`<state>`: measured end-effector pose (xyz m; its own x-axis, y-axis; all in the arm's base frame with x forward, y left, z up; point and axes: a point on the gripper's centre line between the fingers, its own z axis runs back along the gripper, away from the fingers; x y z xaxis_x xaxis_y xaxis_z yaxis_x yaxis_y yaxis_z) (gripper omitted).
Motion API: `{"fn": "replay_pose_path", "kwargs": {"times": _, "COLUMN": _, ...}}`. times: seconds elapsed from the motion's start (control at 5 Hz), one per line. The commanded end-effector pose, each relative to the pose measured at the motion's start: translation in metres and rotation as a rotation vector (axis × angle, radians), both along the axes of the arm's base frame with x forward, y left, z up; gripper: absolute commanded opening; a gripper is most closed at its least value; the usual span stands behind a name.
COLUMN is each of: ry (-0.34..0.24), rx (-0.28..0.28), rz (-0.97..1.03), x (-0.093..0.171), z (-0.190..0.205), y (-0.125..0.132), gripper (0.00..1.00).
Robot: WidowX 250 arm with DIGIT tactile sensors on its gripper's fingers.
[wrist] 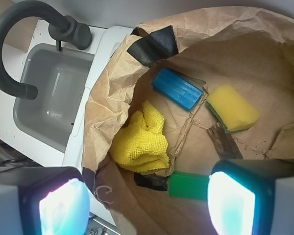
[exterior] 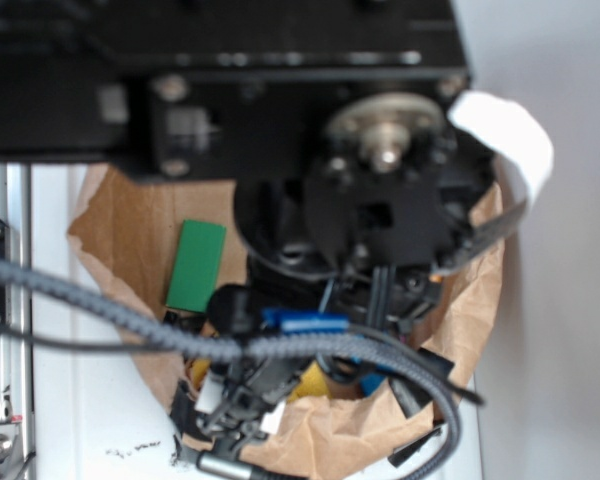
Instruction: Grab the wood chip.
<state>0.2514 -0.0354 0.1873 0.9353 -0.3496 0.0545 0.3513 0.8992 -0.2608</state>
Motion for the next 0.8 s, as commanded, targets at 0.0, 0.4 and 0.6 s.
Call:
{"fn": "replay_pose_path", "kwargs": {"times": 0.0, "ry": -0.105, "rx": -0.008, "rz": -0.034, "x": 0.010, "z": -0.009, "y": 0.008, "gripper": 1.00}}
{"fn": "replay_pose_path", "kwargs": {"times": 0.4, "ry": -0.130, "rx": -0.057, "rz": -0.063, "x": 0.011, "z": -0.014, "y": 0.045, "gripper": 1.00}}
{"fn": "replay_pose_path", "kwargs": {"times": 0.6, "ry": -0.102, "rx": 0.028, "rz": -0.040, "x": 0.014, "z": -0.040, "y": 0.057, "gripper": 1.00}}
